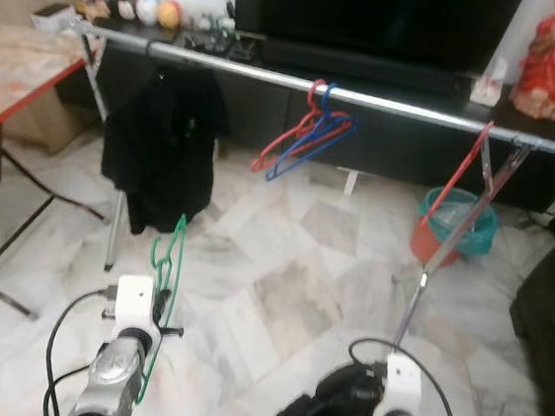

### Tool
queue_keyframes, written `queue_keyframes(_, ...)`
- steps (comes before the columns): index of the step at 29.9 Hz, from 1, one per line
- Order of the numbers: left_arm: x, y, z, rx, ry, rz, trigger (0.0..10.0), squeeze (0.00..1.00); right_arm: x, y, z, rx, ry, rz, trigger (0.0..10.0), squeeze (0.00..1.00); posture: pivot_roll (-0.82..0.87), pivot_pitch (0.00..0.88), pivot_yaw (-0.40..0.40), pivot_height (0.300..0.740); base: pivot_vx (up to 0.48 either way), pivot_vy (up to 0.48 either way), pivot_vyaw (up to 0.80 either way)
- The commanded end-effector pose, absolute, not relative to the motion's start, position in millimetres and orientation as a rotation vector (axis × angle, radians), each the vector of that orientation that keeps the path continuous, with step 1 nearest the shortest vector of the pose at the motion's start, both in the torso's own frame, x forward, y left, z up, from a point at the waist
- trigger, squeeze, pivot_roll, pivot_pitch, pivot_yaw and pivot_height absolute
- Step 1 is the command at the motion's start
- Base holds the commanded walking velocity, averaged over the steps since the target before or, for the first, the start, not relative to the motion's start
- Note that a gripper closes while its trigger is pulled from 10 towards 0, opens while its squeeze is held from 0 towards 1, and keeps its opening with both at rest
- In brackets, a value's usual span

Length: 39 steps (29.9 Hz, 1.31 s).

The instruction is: Hang hanger

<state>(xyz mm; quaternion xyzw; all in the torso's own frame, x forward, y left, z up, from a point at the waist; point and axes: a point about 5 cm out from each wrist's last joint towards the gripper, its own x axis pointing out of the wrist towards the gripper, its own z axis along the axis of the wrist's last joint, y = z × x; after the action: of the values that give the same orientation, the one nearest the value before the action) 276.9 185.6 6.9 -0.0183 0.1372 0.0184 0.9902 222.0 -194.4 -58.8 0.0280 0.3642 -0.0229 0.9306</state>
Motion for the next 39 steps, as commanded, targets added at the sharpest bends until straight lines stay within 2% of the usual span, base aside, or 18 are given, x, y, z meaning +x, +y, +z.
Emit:
queue_keyframes(1, 275.9, 183.8, 5.5, -0.055, 0.284, 0.035, 10.0, 0.00, 222.9, -196.8, -57.6, 0.056, 0.734, -0.056, 10.0, 0.00, -0.10, 0.000, -0.025, 0.740, 0.000, 0.000, 0.00)
queue_keyframes(5, 275.3, 184.7, 5.2, -0.055, 0.286, 0.038, 10.0, 0.00, 222.9, -196.0, -57.5, 0.059, 0.729, -0.053, 10.0, 0.00, -0.10, 0.000, -0.021, 0.740, 0.000, 0.126, 0.00)
queue_keyframes(39, 282.9, 185.4, 11.3, -0.046, 0.270, 0.006, 10.0, 0.00, 227.7, -194.9, -54.8, 0.085, 0.708, -0.102, 10.0, 0.00, -0.09, 0.000, 0.017, 0.740, 0.000, 0.346, -0.04)
